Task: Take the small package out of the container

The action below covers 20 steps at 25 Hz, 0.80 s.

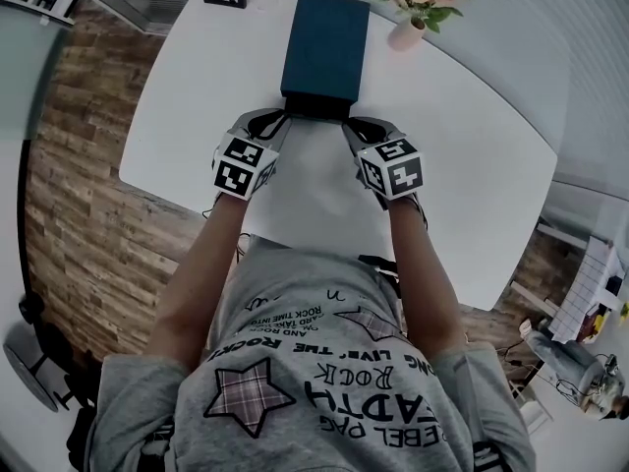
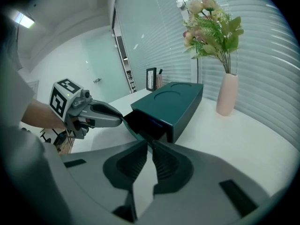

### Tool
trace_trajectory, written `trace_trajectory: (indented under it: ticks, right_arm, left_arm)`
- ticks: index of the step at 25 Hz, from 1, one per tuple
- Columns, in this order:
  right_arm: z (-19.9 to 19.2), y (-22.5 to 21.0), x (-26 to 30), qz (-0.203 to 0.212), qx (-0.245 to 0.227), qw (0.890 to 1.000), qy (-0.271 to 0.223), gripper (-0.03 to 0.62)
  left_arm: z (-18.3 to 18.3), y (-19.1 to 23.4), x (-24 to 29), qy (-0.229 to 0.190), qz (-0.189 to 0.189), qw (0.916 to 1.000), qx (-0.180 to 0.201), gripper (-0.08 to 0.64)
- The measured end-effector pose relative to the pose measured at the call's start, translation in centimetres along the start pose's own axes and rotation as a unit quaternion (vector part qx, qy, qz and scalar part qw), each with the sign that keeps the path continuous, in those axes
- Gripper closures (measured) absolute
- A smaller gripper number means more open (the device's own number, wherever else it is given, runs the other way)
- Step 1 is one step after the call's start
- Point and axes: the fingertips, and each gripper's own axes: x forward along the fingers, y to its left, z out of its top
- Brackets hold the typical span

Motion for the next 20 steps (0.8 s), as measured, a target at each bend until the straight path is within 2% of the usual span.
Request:
trace_trajectory:
  ticks: [20]
  right_arm:
    - [-2.1,2.9,-1.4,0.034,-0.018,0.999,0.035,0.552]
  left_arm:
    - [-2.0,-2.2,-2.4,0.003,0.0,1.0,-0.008,0.503]
